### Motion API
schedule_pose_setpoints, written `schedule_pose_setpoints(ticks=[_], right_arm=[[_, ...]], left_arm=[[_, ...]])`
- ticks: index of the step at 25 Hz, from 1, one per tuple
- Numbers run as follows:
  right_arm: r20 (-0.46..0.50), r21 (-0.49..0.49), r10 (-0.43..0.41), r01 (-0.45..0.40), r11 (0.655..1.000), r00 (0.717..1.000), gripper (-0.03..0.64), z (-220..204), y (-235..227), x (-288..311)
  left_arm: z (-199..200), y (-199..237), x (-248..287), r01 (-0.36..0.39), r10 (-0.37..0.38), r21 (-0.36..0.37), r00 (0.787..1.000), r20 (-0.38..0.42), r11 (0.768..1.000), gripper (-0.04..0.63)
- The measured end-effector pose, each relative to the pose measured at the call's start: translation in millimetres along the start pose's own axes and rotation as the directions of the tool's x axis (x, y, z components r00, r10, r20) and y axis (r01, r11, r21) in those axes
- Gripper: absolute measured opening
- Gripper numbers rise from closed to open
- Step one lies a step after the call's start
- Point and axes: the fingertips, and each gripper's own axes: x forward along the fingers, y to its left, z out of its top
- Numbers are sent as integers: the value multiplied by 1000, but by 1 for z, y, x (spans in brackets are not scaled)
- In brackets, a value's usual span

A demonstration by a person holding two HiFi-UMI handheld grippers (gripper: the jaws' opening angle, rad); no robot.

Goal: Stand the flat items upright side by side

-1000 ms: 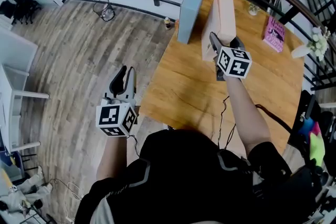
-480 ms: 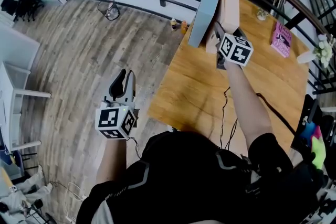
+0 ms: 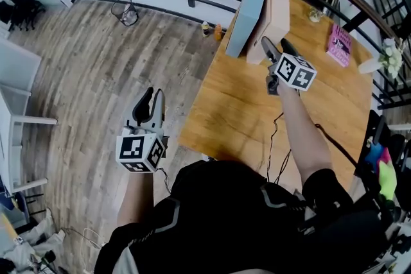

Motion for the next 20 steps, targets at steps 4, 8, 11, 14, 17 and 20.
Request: schedule_pose_setpoints(ticks=[4, 8, 11, 14, 17, 20], right_arm=[[-31, 50, 10, -8, 999, 999, 242, -21, -5, 2], [-25, 65, 11, -9, 998, 1000, 242, -23, 2, 8], [-16, 128, 29, -27, 991, 999, 232, -22, 6, 11], [-7, 193, 36, -34, 981, 999, 230, -23, 10, 15], [-5, 207, 35, -33, 978, 999, 224, -23, 14, 17], [-15, 196, 39, -35, 980, 999, 221, -22, 13, 15]], left_arm=[[-1, 3, 3, 3, -3, -25, 1000, -2, 1000, 106], [1, 6, 2, 0, 1, -26, 1000, 7, 1000, 106], [3, 3, 0, 11, -11, -7, 1000, 16, 1000, 106], [2, 3, -2, 20, -20, -5, 1000, 16, 1000, 106], [0, 2, -3, 18, -18, 3, 1000, 10, 1000, 106], [-1, -3, -3, 20, -20, 1, 1000, 8, 1000, 106]])
